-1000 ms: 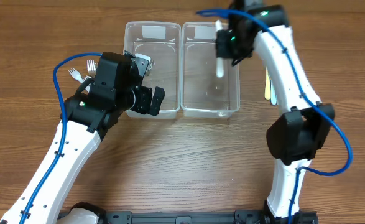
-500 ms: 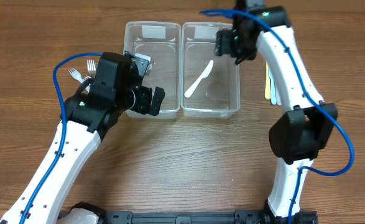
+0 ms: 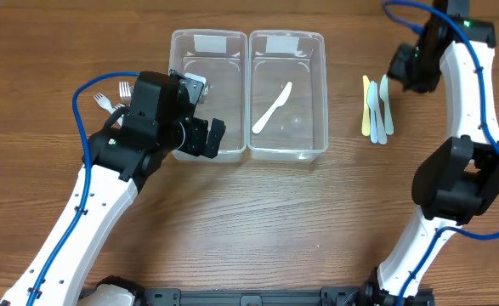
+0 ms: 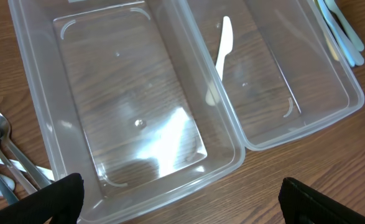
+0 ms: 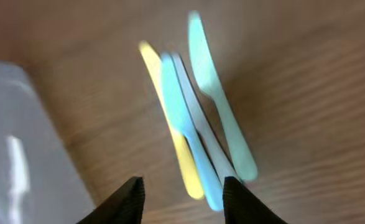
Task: Pack container
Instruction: 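Grasp the light blue plastic knife with the right gripper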
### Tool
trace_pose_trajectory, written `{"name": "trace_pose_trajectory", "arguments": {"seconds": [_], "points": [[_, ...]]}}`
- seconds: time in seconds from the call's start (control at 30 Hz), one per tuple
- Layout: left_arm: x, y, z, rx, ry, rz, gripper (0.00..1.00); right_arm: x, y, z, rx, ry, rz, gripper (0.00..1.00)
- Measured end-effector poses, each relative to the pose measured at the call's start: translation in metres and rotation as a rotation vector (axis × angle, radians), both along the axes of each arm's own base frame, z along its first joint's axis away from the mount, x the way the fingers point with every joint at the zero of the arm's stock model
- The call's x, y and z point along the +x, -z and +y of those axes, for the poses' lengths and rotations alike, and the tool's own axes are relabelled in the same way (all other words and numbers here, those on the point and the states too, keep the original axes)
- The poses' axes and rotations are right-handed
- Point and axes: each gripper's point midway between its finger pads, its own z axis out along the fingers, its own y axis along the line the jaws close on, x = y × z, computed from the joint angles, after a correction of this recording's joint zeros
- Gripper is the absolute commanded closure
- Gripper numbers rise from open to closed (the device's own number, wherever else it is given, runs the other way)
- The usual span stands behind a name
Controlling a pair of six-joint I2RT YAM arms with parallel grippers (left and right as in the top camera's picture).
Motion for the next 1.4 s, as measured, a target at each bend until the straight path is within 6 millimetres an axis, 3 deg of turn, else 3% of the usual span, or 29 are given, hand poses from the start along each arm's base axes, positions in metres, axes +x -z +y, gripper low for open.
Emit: {"name": "trace_pose_trajectory", "arguments": {"seconds": [0.2, 0.33, 0.5, 0.8, 1.13, 1.23, 1.4], "points": [[0.000, 0.000, 0.000, 0.000, 0.000, 0.000, 0.00, -0.030, 0.056, 0.019, 0.026, -0.030, 0.133, 0.66], [0.000, 0.000, 0.000, 0.000, 0.000, 0.000, 0.00, -0.041, 0.075, 0.023, 0.034, -0.035, 0.168, 0.66], [0.000, 0.000, 0.000, 0.000, 0.000, 0.000, 0.00, -0.033, 0.082, 0.021, 0.027, -0.033, 0.130, 0.66], [0.000, 0.000, 0.000, 0.000, 0.000, 0.000, 0.00, -0.040, 0.107, 0.021, 0.025, -0.032, 0.133, 0.65], [0.000, 0.000, 0.000, 0.000, 0.000, 0.000, 0.00, -0.036, 0.108, 0.020, 0.020, -0.032, 0.117, 0.61], [0.000, 0.000, 0.000, 0.000, 0.000, 0.000, 0.00, -0.039, 0.114, 0.021, 0.030, -0.030, 0.139, 0.75], [0.000, 0.000, 0.000, 0.000, 0.000, 0.000, 0.00, -0.041, 0.116, 0.027, 0.061, -0.036, 0.156, 0.76]]}}
